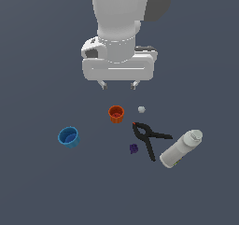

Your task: Pick up a designated object from a clutter of objects.

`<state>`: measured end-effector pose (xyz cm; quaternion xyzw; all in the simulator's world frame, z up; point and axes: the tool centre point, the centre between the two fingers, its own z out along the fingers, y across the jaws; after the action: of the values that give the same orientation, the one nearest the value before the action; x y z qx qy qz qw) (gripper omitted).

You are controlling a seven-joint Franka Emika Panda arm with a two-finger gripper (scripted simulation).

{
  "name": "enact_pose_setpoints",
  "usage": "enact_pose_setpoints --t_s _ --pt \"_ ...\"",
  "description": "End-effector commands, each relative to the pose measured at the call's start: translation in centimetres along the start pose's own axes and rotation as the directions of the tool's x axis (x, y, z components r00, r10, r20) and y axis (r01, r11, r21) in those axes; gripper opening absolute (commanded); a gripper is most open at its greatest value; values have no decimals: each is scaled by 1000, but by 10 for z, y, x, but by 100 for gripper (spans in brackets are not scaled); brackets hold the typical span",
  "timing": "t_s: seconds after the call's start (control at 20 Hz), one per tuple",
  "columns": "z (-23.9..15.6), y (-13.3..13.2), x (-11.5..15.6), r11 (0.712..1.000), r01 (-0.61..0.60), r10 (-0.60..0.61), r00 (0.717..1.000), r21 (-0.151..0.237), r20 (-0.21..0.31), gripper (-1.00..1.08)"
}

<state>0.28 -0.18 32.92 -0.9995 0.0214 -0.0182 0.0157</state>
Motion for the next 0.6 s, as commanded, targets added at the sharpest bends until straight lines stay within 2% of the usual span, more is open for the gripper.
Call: enact_pose_setpoints --t_s 0.0,0.55 --pt "2 -1 0 1000 0 0 1000 0 0 100" --pt "51 -23 -9 1000 4 -4 1000 -15 7 100"
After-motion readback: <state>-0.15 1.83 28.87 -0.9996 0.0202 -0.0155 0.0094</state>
